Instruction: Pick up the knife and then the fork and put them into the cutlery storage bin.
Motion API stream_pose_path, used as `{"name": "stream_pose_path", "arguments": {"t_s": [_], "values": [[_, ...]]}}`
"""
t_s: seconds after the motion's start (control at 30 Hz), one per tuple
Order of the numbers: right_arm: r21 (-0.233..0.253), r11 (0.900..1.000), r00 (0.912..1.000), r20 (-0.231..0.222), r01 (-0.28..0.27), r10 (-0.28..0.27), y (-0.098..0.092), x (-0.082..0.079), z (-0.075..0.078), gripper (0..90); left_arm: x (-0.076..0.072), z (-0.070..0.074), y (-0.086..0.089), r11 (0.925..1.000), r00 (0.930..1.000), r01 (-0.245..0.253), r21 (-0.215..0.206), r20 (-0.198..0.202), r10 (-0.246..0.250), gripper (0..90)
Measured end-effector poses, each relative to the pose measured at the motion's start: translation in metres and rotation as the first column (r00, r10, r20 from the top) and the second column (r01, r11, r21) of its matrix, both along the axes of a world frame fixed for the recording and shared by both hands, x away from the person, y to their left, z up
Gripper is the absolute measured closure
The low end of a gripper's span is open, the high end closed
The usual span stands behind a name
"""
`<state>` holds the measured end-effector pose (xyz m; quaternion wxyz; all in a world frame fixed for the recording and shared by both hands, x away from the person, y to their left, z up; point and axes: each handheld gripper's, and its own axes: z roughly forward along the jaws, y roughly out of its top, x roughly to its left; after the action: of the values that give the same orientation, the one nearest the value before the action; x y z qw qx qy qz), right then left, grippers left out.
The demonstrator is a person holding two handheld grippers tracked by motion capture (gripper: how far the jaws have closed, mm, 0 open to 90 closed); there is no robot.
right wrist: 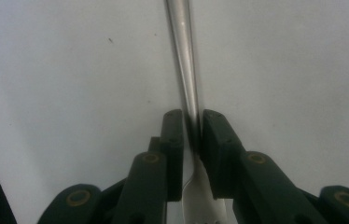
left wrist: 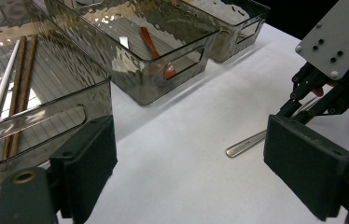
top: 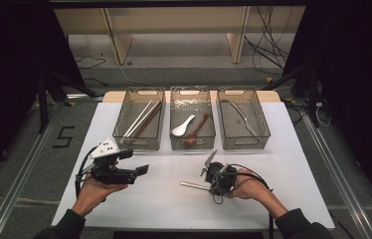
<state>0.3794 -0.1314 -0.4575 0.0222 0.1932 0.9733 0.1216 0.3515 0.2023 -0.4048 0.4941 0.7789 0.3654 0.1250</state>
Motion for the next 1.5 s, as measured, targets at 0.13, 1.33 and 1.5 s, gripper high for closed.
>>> {"name": "stream_pose_path", "arguments": {"t_s": [0.13,1.33,1.5], "values": [[-0.01,1.0,1.0,-0.007,0.001,-0.001,0.002,0.0,0.0,82.9,-0.001,0.0,-0.001,1.0,1.0,0.001,0.002,0.001,-0.001,16.6],[0.159,0.985,0.9973,-0.03,0.071,-0.067,-0.022,0.016,0.019,85.8,0.0,0.0,0.0,1.0,1.0,-0.003,0.006,0.001,0.003,16.6],[0.218,0.969,0.9935,-0.033,0.113,-0.109,-0.032,0.021,0.028,85.8,0.0,0.0,0.0,1.0,1.0,-0.004,0.006,0.0,0.004,16.6]]}}
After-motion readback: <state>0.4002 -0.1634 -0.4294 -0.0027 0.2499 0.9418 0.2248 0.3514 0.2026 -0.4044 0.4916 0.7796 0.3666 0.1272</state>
